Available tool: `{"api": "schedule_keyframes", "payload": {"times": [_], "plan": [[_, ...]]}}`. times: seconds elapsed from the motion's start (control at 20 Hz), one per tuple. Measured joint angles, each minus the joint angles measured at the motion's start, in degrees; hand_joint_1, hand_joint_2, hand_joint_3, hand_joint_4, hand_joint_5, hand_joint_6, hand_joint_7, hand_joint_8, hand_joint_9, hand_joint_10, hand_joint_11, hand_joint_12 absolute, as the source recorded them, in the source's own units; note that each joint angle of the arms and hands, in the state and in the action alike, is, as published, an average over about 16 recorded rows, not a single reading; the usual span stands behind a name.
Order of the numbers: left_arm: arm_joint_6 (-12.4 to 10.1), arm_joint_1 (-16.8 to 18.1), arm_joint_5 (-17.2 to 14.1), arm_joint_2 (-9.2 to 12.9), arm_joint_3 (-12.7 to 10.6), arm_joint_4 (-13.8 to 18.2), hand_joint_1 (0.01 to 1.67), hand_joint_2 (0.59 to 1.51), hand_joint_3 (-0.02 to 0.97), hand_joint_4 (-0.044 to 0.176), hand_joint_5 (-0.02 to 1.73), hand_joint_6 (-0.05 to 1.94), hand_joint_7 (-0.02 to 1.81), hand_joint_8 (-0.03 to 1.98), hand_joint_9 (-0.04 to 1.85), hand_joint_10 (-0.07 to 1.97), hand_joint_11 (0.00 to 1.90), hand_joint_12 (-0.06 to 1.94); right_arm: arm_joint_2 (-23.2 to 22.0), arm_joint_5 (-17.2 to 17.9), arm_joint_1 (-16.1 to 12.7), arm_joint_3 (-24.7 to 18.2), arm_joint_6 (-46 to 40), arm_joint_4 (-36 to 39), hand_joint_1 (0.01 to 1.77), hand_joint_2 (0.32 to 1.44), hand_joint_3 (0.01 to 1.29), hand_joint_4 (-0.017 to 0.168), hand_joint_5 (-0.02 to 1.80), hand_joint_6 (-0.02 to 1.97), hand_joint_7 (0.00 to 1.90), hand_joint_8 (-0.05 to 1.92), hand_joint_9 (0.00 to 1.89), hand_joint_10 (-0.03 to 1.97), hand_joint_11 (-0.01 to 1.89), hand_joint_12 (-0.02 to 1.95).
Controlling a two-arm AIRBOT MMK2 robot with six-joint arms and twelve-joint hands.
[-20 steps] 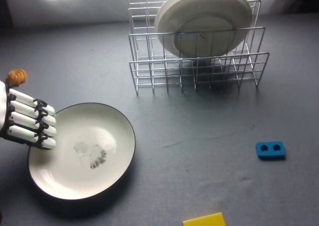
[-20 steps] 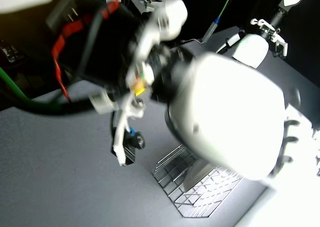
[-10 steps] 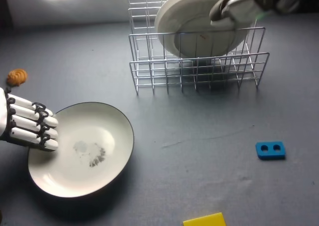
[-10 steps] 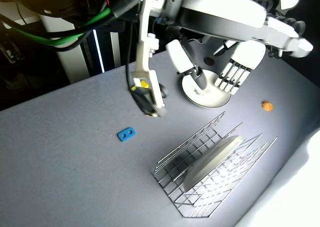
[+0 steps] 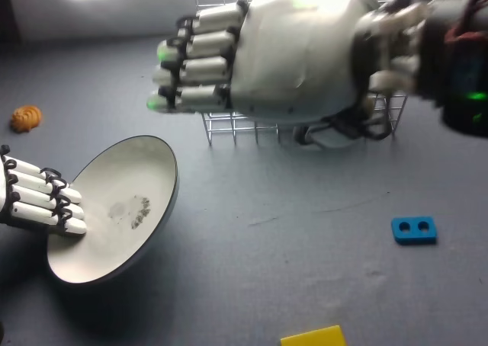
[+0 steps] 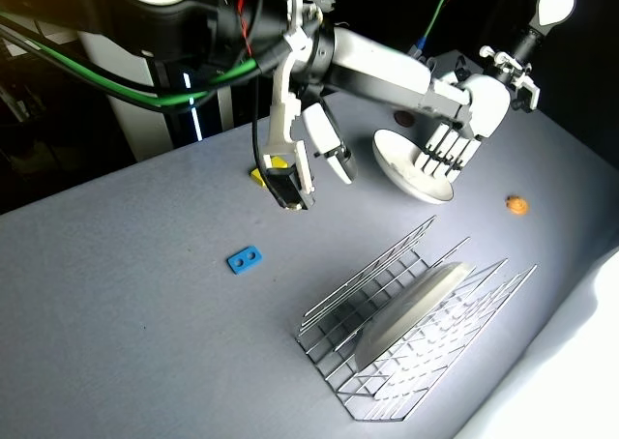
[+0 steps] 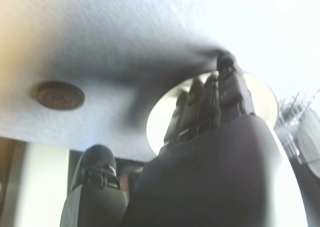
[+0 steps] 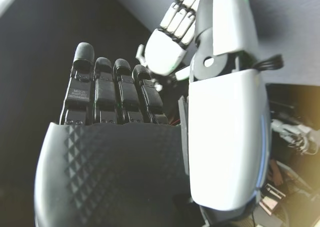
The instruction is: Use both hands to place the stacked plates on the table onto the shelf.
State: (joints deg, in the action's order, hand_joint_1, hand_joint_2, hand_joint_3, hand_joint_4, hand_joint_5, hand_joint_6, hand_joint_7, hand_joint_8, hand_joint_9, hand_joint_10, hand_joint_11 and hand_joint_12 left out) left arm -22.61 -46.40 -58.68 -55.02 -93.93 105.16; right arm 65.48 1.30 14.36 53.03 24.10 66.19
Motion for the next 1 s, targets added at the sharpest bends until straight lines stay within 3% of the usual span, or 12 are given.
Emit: {"api": "schedule_keyframes", "payload": {"times": [0.4,1.0], "plan": [[-0.4,-0.7,-0.2,-0.3,-0.5,-0.4,0.01,1.145,0.010,-0.003,0.00,-0.02,-0.01,-0.01,-0.03,-0.06,0.03,0.04,8.1,-0.5,4.7,4.7,-0.1,-5.5,1.30,0.94,0.02,0.004,0.02,0.04,0.02,0.02,0.02,-0.01,0.01,0.31],[-0.4,-0.5,-0.4,-0.4,-0.7,-0.2,0.01,1.127,0.011,-0.004,0.00,-0.02,-0.01,-0.01,-0.03,-0.06,0.03,0.04,18.8,3.8,10.1,12.7,13.0,-25.8,1.35,0.97,0.02,0.004,0.01,0.04,0.02,0.02,0.02,-0.01,0.01,0.38]]}}
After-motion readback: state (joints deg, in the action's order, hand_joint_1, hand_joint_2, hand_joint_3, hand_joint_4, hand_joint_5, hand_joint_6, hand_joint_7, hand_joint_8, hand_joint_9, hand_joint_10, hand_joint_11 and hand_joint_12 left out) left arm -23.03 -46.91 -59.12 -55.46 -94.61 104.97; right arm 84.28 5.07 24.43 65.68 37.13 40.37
